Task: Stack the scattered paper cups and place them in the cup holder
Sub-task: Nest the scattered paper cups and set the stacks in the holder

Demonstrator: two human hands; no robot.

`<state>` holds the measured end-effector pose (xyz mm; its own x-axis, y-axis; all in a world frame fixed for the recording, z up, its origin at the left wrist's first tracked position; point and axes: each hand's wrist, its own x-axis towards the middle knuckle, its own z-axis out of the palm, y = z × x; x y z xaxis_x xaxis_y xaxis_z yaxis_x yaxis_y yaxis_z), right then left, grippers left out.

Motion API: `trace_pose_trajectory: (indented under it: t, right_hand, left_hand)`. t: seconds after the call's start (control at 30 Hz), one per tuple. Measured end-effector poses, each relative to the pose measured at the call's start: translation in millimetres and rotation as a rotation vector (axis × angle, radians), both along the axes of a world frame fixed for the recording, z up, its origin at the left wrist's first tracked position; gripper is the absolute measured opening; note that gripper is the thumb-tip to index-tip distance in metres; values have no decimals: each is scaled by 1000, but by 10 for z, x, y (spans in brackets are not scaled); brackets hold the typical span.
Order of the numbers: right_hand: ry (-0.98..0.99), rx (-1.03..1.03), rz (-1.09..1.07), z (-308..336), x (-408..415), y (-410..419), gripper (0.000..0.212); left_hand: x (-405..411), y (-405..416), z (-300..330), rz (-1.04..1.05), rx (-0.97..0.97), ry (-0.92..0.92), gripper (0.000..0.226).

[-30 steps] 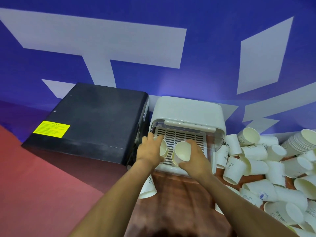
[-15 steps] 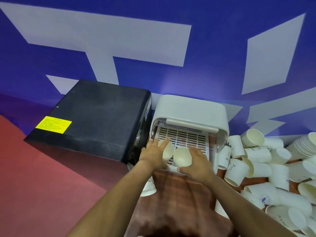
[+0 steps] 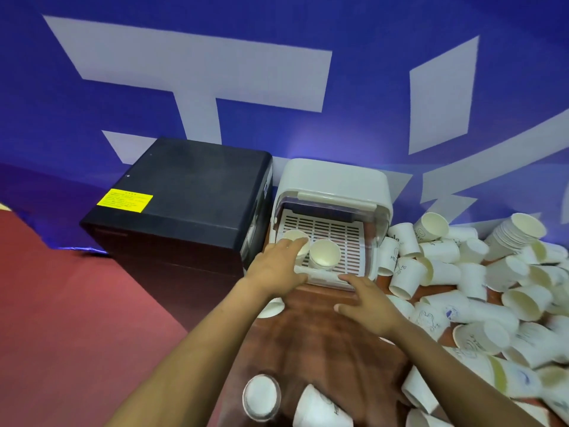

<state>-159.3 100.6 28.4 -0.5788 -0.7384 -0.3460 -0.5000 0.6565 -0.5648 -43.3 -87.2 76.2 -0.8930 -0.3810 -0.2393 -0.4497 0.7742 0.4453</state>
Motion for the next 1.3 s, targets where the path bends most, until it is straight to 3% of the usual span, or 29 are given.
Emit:
trace_pose_trajectory:
  t: [0.47,0.7,0.87,1.1,1.2,1.3]
  right_hand:
    - [-74,-84,-25,-163,874,457,60]
    - [-35,10,47,-122,996,672,64]
    - [-11,26,112,-255,1153,858,63]
    - [210,229,271,-493,1447,931,86]
    - [268,301,315,-583,1474,923,86]
    - [197,314,285,-620,1442,928,85]
  left_hand:
    - [691,352,-233,-17,108,3,59]
    - [1049,535,-250,106,69,-54,57]
    - [1334,920,-387,132,62,-140,70]
    - [1543,1115,-742,157,-12,-305,77]
    - [1554,1078,-819,148,25,-327,74]
    - [1552,1021,-850,135,43,-368,65]
